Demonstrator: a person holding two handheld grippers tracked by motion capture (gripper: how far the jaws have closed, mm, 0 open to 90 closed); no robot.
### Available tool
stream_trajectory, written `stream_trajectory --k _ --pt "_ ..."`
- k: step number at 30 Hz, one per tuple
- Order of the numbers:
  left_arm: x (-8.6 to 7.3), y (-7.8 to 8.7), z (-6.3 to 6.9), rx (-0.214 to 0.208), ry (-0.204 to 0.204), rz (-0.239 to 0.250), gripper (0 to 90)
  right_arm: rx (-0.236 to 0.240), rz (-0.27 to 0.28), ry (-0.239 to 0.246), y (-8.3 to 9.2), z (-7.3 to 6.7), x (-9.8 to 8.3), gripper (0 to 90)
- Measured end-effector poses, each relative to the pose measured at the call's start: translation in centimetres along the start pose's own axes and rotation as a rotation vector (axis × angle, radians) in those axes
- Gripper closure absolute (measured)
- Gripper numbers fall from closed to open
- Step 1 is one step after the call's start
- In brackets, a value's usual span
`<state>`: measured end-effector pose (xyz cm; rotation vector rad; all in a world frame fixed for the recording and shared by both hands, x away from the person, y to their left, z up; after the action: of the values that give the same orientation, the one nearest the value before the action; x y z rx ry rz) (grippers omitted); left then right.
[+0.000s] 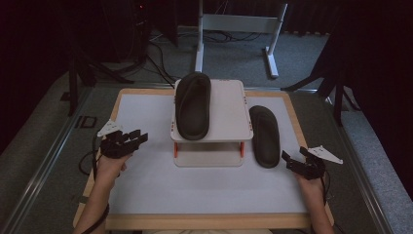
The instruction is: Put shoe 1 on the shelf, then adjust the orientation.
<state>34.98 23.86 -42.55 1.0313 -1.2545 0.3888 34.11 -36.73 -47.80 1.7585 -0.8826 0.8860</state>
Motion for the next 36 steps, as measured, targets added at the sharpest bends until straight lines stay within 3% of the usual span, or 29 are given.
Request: stream_trajectory --k 3,5,6,9,14,18,23,26,29,32,36 --pt "-1.1 -0.3 0.3 0.091 0.006 0.016 30.6 -0.001 0.001 0.001 0.0 0.0 0.0 17.8" --pt "-1.6 -0.6 0.2 0.128 0.003 -0.013 22.3 -0.002 0.001 0.0 0.0 0.0 0.0 17.8" --pt "-1.6 -0.6 0.2 0.128 0.003 -0.013 15.8 -0.002 0.001 0.0 0.0 0.0 0.0 17.8" --pt "-2.5 -0.8 0.0 0.155 0.017 -0.047 7.8 -0.002 0.003 -0.004 0.0 0.0 0.0 17.8" --pt "-3.7 -0.9 -0.1 0.158 0.038 -0.043 1.8 -0.003 0.004 -0.022 0.1 0.2 0.1 17.8" --pt "-4.5 -0.9 -0.1 0.157 0.063 0.004 1.8 -0.014 -0.024 -0.01 -0.2 0.1 0.1 17.8" --pt "-5.1 -0.3 -0.1 0.188 0.045 0.057 1.0 -0.011 -0.054 -0.022 0.2 0.1 0.1 17.0" --pt "-5.3 0.1 -0.2 0.191 0.06 0.059 1.0 -0.005 -0.073 -0.031 0.5 0.0 0.1 14.8" --pt "-5.8 0.4 -0.2 0.209 0.042 0.03 0.0 -0.006 -0.108 -0.023 0.9 -0.6 0.3 12.8" --pt "-6.1 0.6 0.0 0.224 0.02 0.037 0.0 -0.024 -0.139 -0.027 1.1 -0.8 0.5 12.7" --pt "-6.5 0.9 0.0 0.179 0.02 0.092 0.0 -0.048 -0.179 -0.024 1.3 -1.1 1.0 12.7"
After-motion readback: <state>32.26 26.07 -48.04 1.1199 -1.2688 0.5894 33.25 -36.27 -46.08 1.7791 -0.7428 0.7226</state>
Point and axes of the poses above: each handheld gripper's, and its own axes: y roughly backward along the jaws, x roughly out of its top, z roughly to its right, the point moved 1 cm from there along -y, roughly forward along the jaws, and after that the axes turned 14 degrees about -y, right-handed, at the moved point
